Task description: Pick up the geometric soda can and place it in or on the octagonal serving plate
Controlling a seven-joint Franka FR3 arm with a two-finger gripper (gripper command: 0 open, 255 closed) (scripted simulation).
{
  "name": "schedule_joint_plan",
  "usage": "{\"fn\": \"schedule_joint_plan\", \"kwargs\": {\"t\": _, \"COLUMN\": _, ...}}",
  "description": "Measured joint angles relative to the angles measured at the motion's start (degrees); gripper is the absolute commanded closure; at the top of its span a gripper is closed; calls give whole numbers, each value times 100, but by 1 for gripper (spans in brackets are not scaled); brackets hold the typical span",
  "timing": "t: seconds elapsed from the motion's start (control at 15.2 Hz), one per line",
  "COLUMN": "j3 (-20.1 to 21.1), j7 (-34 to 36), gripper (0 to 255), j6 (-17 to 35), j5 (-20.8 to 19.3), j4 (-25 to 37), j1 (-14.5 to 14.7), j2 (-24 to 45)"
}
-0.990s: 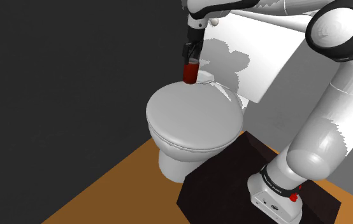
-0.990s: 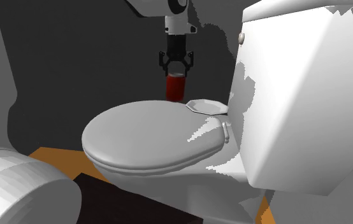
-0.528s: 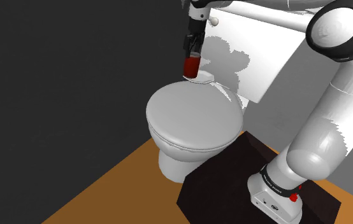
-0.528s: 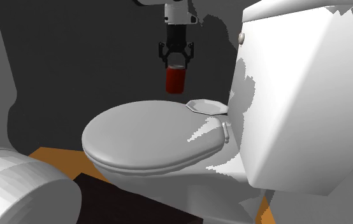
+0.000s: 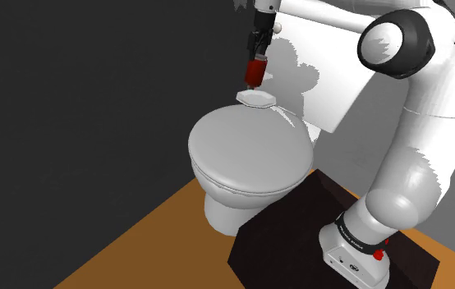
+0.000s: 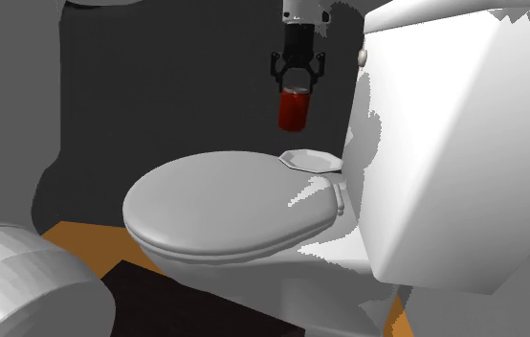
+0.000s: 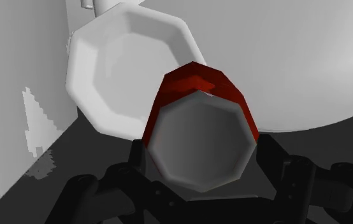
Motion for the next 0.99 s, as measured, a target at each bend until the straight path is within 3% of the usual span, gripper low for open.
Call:
{"fn": "schedule_joint_plan", "kwargs": {"t": 0.26, "j3": -104, "j7": -420, "gripper": 255, "j6": -631, "j5": 136, "j4": 1501, "j1": -405, "j2": 878}}
{"fn": "schedule_joint_plan", "kwargs": {"t": 0.99, "j3": -116, "j7": -493, "gripper": 255, "j6": 223, "j5": 122, "j4": 482, "j1": -397, "j2": 718}}
